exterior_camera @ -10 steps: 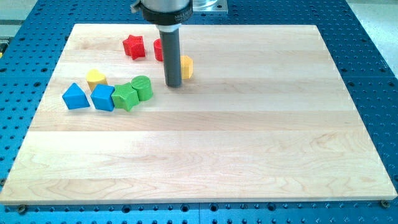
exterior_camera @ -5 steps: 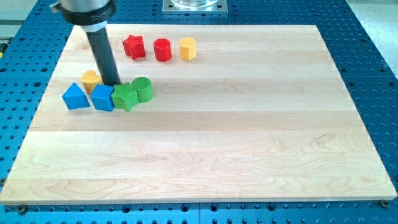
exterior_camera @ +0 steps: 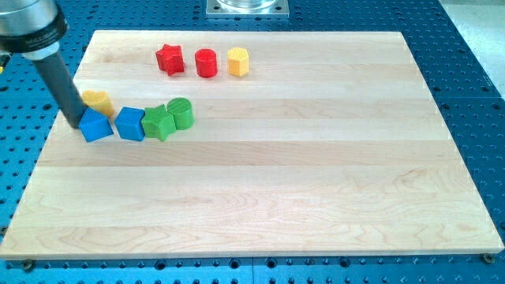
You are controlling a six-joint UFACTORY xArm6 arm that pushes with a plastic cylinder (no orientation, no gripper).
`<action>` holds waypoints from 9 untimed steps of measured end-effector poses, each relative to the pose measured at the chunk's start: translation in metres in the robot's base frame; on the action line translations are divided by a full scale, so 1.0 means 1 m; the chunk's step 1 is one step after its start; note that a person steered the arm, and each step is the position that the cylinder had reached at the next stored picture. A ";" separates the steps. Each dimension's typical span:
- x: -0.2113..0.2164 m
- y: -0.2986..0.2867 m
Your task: Place the yellow blocks horizontally with the red blocks
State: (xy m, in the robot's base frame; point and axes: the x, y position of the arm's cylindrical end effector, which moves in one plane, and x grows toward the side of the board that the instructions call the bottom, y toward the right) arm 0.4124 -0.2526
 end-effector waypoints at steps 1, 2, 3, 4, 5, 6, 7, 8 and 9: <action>-0.021 0.026; -0.027 0.065; -0.034 0.088; -0.051 0.008; -0.050 -0.013; -0.053 0.008; -0.053 0.026; -0.088 0.046; -0.085 0.053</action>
State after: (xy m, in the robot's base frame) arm 0.3270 -0.1995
